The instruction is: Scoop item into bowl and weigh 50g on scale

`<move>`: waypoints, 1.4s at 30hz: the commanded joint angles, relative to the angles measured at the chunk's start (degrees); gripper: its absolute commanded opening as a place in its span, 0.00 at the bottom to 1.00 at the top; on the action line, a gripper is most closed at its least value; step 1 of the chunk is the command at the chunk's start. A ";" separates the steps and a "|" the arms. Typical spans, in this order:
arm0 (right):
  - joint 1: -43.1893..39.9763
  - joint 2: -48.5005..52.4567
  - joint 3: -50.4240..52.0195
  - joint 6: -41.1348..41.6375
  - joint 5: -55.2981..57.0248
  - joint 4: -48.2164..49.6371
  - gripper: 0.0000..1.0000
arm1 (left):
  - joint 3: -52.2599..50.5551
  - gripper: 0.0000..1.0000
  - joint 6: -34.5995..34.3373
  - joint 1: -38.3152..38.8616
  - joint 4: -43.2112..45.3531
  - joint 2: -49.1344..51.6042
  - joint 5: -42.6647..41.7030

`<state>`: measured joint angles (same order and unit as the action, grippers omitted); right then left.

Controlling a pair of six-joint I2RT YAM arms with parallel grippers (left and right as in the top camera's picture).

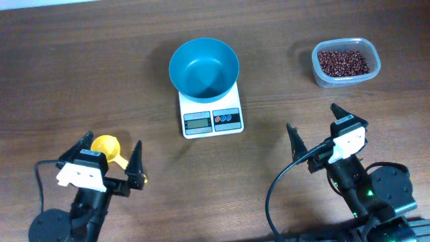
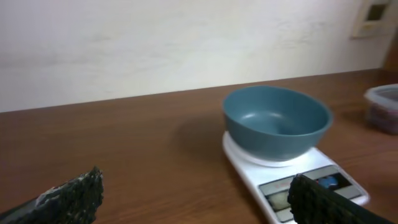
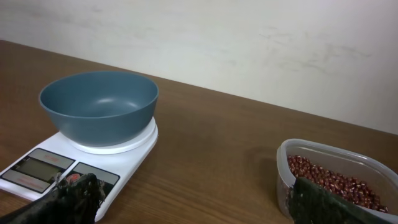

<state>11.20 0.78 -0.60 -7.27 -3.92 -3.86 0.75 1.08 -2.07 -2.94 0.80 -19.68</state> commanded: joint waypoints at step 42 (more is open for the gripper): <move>0.35 -0.59 0.28 0.66 0.13 -0.28 0.99 | 23.23 0.99 -9.40 -0.35 -47.28 -0.46 -30.10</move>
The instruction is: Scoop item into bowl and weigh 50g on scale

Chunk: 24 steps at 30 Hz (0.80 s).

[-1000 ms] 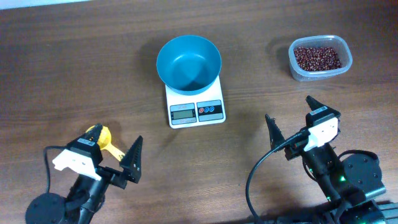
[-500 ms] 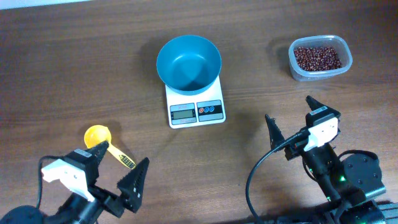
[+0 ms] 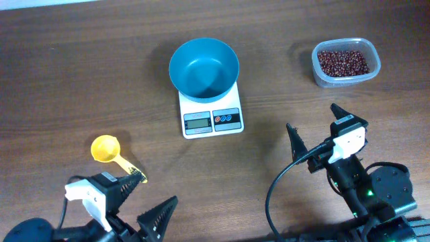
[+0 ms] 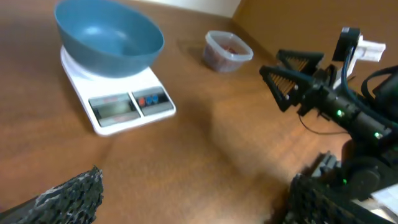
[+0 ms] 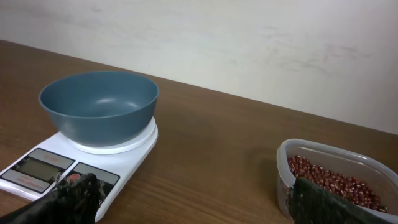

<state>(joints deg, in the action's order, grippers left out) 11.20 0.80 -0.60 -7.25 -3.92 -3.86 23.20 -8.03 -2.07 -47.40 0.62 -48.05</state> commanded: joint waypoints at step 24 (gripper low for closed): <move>0.35 -0.61 0.28 0.63 0.11 -0.28 0.99 | 0.79 0.99 -0.26 -0.35 -9.25 -0.28 -1.44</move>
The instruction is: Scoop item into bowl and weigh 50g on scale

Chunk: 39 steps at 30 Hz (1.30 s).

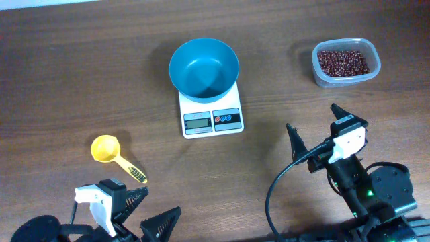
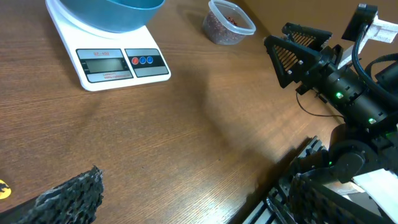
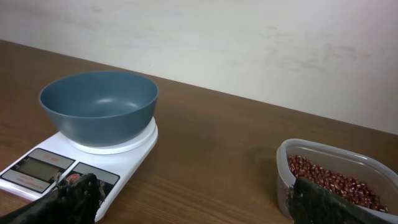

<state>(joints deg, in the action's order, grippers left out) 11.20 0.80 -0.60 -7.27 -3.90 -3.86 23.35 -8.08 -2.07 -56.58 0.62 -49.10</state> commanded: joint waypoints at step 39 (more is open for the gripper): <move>0.35 -0.61 0.28 0.63 0.09 -0.28 0.99 | 0.74 0.99 -0.28 -0.35 -2.45 -0.28 0.42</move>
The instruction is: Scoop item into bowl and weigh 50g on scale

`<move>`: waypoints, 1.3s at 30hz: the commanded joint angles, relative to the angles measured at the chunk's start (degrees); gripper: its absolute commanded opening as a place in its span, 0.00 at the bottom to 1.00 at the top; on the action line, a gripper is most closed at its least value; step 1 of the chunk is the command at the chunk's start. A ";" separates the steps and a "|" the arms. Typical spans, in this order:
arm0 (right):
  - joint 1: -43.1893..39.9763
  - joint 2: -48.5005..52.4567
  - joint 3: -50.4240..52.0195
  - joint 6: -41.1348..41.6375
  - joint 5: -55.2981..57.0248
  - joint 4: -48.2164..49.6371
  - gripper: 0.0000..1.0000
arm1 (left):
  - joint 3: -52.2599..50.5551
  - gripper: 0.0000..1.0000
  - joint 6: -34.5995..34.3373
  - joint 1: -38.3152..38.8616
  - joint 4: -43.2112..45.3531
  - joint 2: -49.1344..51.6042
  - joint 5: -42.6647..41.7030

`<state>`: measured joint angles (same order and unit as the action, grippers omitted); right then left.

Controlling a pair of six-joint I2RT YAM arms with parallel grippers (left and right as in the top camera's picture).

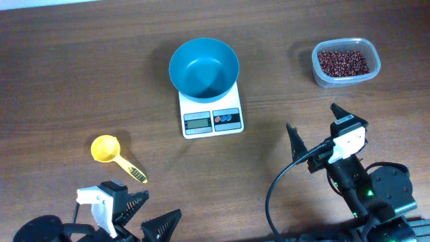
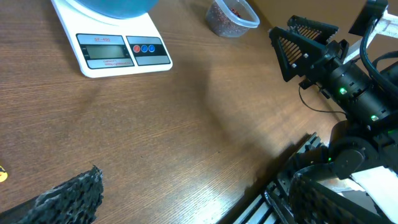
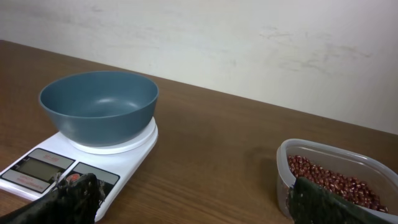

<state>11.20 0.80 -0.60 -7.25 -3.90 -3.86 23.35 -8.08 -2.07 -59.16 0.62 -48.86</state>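
Observation:
An empty blue bowl (image 1: 203,67) sits on the white scale (image 1: 211,121) at the table's middle back. A clear tub of red beans (image 1: 345,62) stands at the back right. The yellow scoop (image 1: 107,150) lies flat on the table at the front left. My left gripper (image 1: 149,214) hangs open at the front edge, right of and nearer than the scoop, with nothing between its fingers. My right gripper (image 1: 316,132) stands open at the front right, empty, facing the bowl (image 3: 99,106) and the bean tub (image 3: 333,177).
The left wrist view looks across the wooden table at the scale (image 2: 112,50), the bean tub (image 2: 232,15) and the right arm (image 2: 336,68). A black rail (image 2: 280,199) runs along the table's front edge there.
My left gripper has shifted slightly and its view has tilted a little lower over the table. The scoop, bowl, beans and right arm stand as before.
At first my left gripper stood open right around the scoop's handle at the front left, facing the bowl. It then sat pulled back to the front edge and turned rightward, the scoop left lying on the table. It has stayed there since. The right arm never moved.

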 commanded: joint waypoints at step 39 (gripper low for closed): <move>0.35 -0.61 0.28 0.63 0.09 -0.28 0.99 | 51.04 0.99 -1.70 -0.35 -10.38 52.04 51.67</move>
<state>11.20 0.78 -0.60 -7.25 -3.90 -3.86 74.02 -9.72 -2.07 -66.83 48.99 -2.09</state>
